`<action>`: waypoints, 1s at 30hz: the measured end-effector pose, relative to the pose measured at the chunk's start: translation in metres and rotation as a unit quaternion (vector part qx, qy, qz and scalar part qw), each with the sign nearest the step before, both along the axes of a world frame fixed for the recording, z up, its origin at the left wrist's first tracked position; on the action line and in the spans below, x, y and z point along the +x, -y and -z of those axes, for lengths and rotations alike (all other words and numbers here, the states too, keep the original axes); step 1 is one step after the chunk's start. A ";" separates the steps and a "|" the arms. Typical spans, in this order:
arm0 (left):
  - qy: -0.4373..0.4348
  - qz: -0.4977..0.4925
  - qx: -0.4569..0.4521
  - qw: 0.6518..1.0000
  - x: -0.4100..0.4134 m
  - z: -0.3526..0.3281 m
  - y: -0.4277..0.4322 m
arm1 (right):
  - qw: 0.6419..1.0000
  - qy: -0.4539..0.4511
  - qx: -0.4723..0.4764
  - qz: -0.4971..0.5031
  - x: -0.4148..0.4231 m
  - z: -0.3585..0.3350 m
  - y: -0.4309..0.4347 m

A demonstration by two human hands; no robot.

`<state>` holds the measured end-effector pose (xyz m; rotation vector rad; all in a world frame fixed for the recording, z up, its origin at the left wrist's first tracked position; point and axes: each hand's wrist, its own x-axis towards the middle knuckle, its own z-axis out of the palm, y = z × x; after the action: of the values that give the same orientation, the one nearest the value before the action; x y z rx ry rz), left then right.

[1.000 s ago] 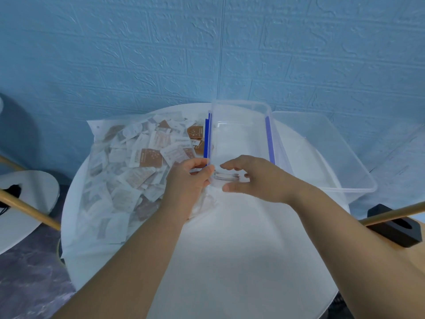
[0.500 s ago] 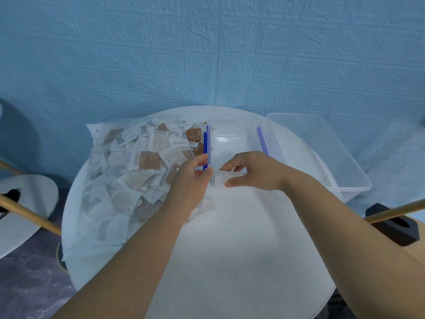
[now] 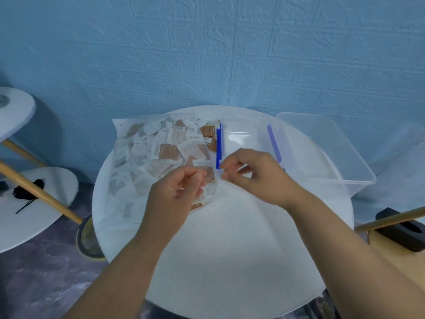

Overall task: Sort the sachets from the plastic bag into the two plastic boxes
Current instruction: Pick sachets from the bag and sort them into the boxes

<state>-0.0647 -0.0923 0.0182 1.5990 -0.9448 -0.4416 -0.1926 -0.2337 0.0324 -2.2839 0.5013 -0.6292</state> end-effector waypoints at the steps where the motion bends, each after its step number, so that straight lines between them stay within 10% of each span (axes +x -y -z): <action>1: 0.030 0.005 0.012 0.999 0.002 0.005 -0.014 | 1.000 -0.004 0.015 -0.027 0.000 0.005 -0.014; 6: 0.260 -0.009 0.151 0.954 0.034 0.040 -0.064 | 0.988 -0.078 -0.052 -0.120 0.013 0.044 -0.051; 30: 0.438 0.049 0.180 0.880 0.055 0.077 -0.058 | 0.956 -0.218 -0.197 0.006 0.063 0.055 -0.043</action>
<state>-0.0098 -0.0344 -0.0590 2.1477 -1.6995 0.0900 -0.1293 -0.1908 -0.0226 -2.8217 0.6426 -0.2343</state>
